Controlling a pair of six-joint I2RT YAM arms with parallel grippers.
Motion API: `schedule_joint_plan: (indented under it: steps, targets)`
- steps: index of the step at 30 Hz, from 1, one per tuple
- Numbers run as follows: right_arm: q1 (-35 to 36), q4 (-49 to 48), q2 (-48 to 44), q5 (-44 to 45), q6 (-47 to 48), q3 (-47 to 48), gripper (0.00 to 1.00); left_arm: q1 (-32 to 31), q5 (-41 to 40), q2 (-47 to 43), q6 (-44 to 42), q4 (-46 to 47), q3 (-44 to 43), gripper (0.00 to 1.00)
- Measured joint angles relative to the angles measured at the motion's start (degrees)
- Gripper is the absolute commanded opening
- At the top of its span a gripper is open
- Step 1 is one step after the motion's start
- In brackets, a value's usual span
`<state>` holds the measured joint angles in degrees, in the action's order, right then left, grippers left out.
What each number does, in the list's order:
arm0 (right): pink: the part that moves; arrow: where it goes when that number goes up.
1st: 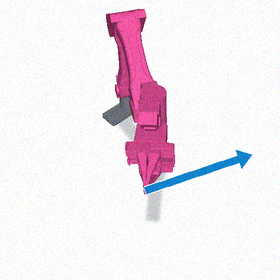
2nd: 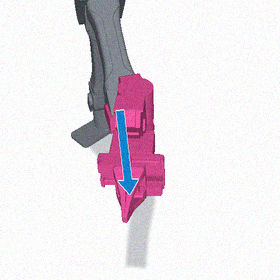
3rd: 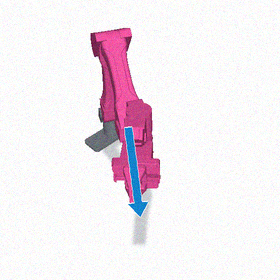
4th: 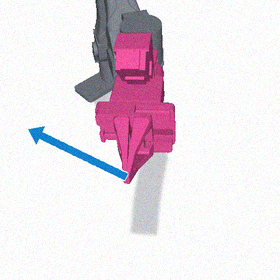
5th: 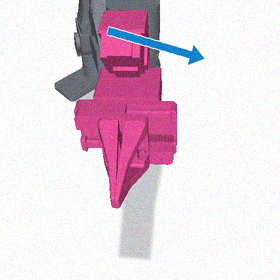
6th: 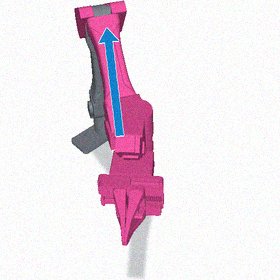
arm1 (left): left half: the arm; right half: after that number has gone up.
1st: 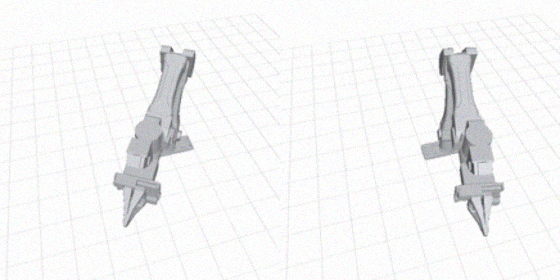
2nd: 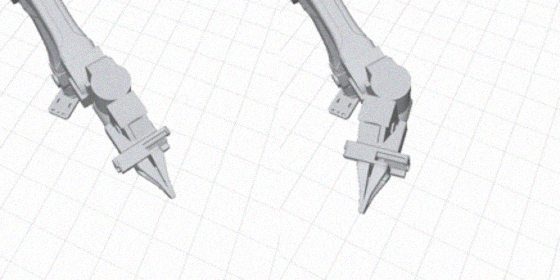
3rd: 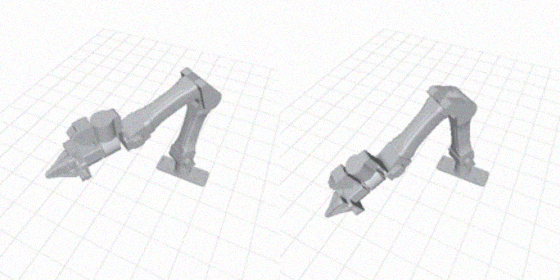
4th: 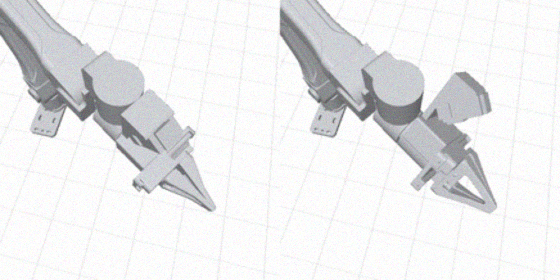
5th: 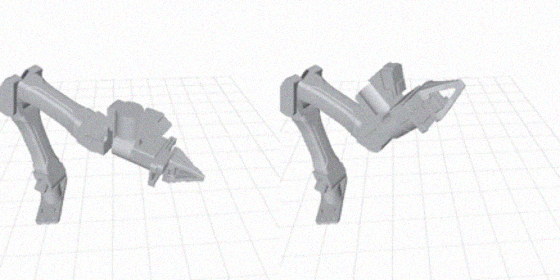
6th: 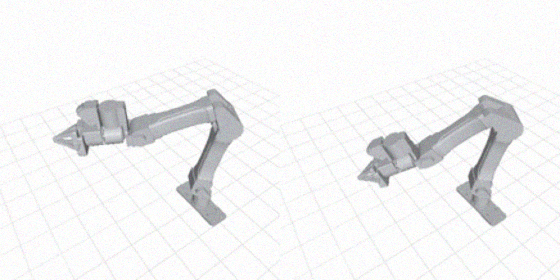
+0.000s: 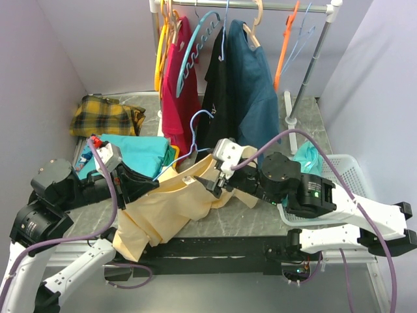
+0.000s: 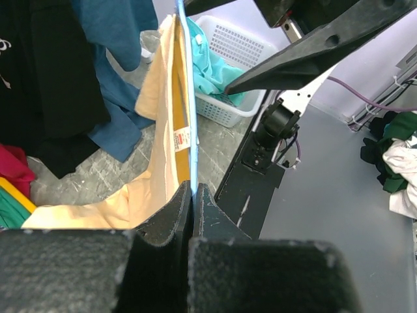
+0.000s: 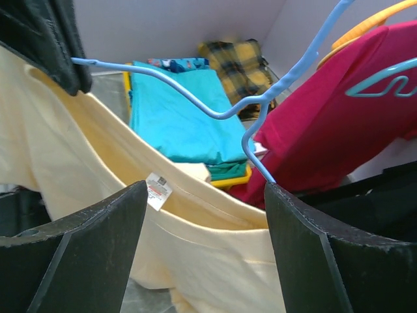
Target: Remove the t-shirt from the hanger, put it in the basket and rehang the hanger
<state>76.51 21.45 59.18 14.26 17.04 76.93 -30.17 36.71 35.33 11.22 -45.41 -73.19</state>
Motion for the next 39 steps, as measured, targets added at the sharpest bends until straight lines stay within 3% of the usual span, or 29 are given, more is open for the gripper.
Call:
schedule_joint_plan:
  steps: [12,23,29,39]
  targets:
    - [0.11,-1.86,3.04,1.75,4.50,0.02,0.79,0.24,0.02,-1.53,-1.53,-2.54,0.98,0.01]
    - [1.40,-0.98,-1.44,-3.04,3.15,3.08,0.75,0.20,-2.16,-0.98,-1.70,-3.41,1.60,0.01]
    - [1.51,2.08,4.50,-1.62,0.76,10.54,0.68,0.20,-0.13,-0.87,-2.60,-3.39,1.70,0.01]
    - [1.51,5.60,9.40,-0.13,-1.57,10.71,0.66,0.31,0.07,-1.07,-3.13,-4.63,1.70,0.01]
